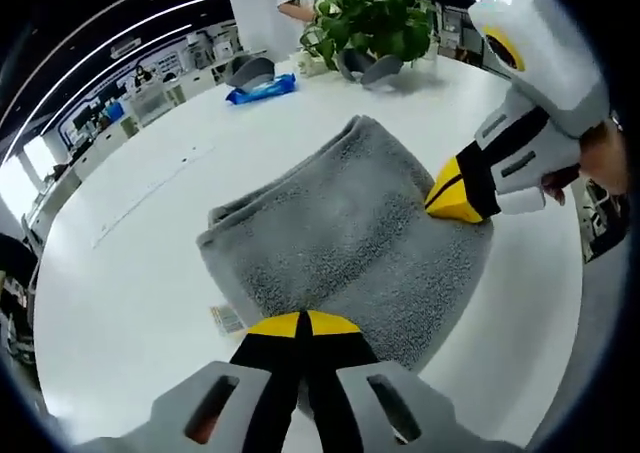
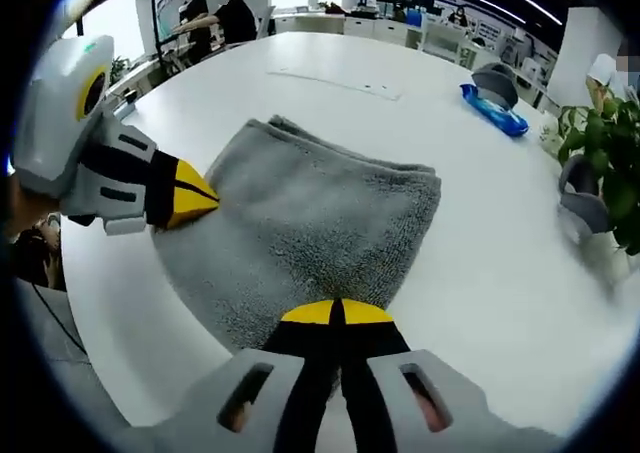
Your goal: Fold the towel on the table until its edges align and the towel forms a compact rectangular stack.
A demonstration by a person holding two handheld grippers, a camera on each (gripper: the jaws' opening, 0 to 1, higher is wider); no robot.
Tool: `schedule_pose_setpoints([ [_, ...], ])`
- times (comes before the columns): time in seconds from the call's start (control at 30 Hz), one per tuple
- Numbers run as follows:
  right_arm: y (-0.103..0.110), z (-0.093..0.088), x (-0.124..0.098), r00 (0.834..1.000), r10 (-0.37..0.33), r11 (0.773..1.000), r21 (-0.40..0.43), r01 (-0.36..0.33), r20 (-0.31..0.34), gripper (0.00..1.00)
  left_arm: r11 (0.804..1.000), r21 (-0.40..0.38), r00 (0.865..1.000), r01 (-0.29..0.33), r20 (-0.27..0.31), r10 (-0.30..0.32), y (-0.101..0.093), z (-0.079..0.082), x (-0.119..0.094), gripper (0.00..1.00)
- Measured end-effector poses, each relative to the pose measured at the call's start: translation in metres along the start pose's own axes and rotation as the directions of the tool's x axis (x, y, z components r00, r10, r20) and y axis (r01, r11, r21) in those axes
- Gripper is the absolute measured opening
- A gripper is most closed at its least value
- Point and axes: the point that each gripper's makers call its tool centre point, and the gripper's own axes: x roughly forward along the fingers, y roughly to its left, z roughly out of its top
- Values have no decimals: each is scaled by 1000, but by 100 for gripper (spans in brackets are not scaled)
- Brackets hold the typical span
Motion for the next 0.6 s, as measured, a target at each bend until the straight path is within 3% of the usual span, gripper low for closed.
schedule_pose_setpoints([
  [0.13,1,2,-12,999,-21,1000,9,21,42,0,1000,6,1000,-7,-7,8,-1,1,-6,1],
  [0.23,4,12,-28,989,-35,998,-41,42,142,0,999,6,999,-35,-19,35,1,5,-17,1],
  [0.33,10,27,-53,965,-34,998,-35,44,261,0,996,-52,996,-71,51,74,6,14,-33,1],
  [0.4,11,35,-69,952,-32,999,0,33,305,0,993,-103,993,-63,95,73,5,18,-48,1],
  [0.53,7,45,-97,919,-60,996,85,30,389,0,983,-136,973,-124,176,147,15,20,-81,1],
  [0.57,4,47,-106,905,-75,994,109,33,418,0,979,-164,969,-122,192,153,15,18,-91,2],
  [0.6,3,47,-112,901,-78,992,124,27,427,0,977,-178,969,-114,199,149,15,17,-97,4],
])
